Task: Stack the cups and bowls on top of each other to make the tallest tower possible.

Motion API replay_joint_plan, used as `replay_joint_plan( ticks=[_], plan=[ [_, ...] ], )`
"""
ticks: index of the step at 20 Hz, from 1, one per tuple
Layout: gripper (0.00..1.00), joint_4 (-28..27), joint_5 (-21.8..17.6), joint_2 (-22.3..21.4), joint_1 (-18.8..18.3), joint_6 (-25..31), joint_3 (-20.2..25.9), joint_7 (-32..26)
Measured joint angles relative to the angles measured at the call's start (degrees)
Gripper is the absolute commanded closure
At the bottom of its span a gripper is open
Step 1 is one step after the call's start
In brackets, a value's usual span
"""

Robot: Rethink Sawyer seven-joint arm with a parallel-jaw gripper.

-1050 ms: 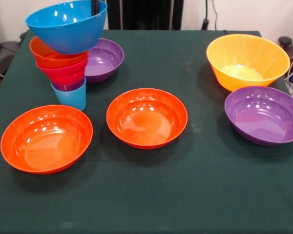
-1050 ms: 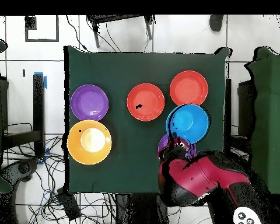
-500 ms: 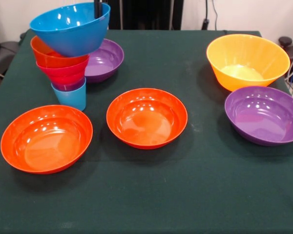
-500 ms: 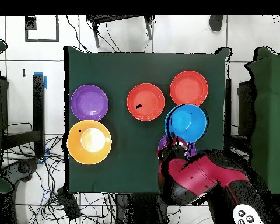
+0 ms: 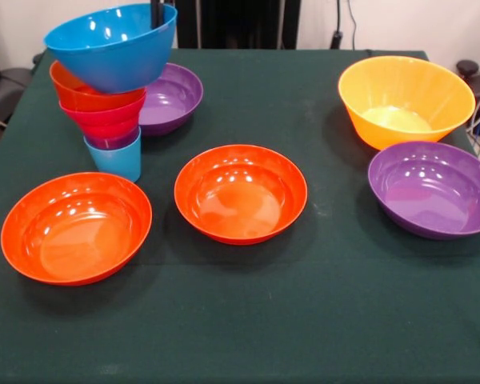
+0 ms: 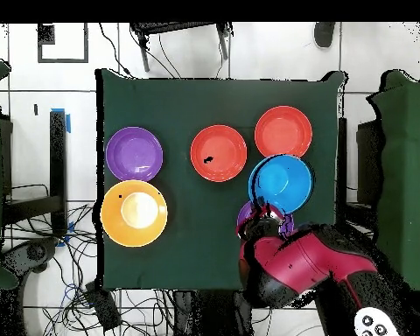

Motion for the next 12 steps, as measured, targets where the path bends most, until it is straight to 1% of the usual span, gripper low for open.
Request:
replay_joint_plan(
  ticks=[4,7,12],
  plan=[
    [1.0,0.0,0.0,0.0,-1.0,0.0,0.5,0.0],
    [1.0,0.0,0.5,-0.1,-2.5,0.0,1.5,0.0],
    [1.0,0.0,1.0,-0.2,-3.6,0.0,2.2,0.0]
  ],
)
